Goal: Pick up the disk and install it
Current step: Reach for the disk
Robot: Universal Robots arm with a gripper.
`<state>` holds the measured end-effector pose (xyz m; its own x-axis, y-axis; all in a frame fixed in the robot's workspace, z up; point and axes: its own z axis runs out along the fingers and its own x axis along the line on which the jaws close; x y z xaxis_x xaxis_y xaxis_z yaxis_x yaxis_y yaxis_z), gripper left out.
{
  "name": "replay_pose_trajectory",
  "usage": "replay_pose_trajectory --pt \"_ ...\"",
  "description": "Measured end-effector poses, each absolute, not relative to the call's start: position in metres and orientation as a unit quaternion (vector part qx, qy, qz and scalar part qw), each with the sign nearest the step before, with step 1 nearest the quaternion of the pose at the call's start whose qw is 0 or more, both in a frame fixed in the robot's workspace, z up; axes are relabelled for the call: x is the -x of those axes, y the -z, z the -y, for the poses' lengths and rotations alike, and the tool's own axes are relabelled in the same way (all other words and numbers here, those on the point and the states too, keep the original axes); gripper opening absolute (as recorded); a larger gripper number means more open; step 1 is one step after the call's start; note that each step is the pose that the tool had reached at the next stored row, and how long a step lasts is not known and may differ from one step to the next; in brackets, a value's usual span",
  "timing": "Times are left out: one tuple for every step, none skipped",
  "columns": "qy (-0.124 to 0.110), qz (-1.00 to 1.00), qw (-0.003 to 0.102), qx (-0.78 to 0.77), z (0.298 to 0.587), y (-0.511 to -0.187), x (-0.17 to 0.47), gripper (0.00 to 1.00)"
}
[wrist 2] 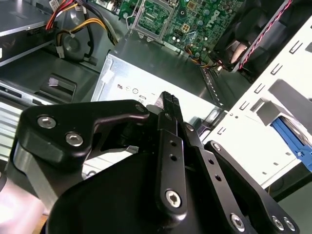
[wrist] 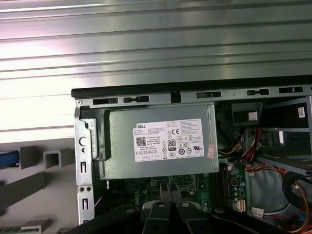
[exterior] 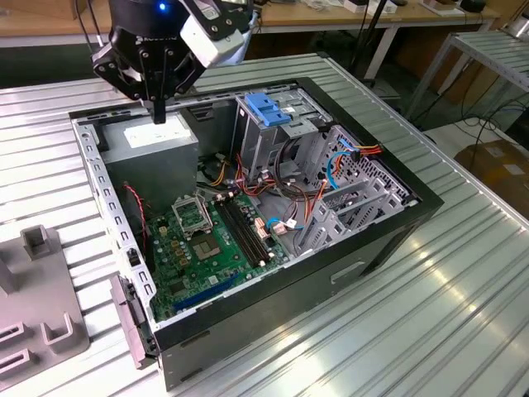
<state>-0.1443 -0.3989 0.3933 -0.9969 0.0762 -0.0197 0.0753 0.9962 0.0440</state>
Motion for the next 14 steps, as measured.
replay_pose_trajectory --pt "-0.022 -0.999 0.011 -0.038 0.399 -0.393 0.145 0.10" --pt "-0.022 -0.999 0.011 -0.038 0.399 -0.393 0.146 0.10" --pt "-0.022 -0.999 0.011 -0.038 0.399 -0.393 0.147 0.10" --pt "-0.022 -0.999 0.011 -0.038 0.399 -0.393 0.148 0.10" --pt "-0.022 -0.999 0.011 -0.038 0.399 -0.393 0.149 0.10" --pt "-0.022 -0.999 0.011 -0.038 0.399 -0.393 0.150 0.10" --pt "-0.022 -0.999 0.011 -0.038 0.399 -0.393 0.150 0.10" --pt "-0.022 -0.999 0.011 -0.038 0.399 -0.393 0.151 0.10" --pt "-0.022 -0.999 0.011 -0.038 0.399 -0.393 0.152 0.10" --pt "-0.022 -0.999 0.011 -0.038 0.399 -0.393 0.153 0.10" --pt "-0.022 -0.999 0.011 -0.038 0.399 -0.393 0.154 0.10" --pt "-0.022 -0.999 0.011 -0.038 0.399 -0.393 0.155 0.10" --pt "-0.022 -0.999 0.011 -0.038 0.399 -0.393 0.155 0.10" --pt "-0.022 -0.999 0.011 -0.038 0.399 -0.393 0.156 0.10"
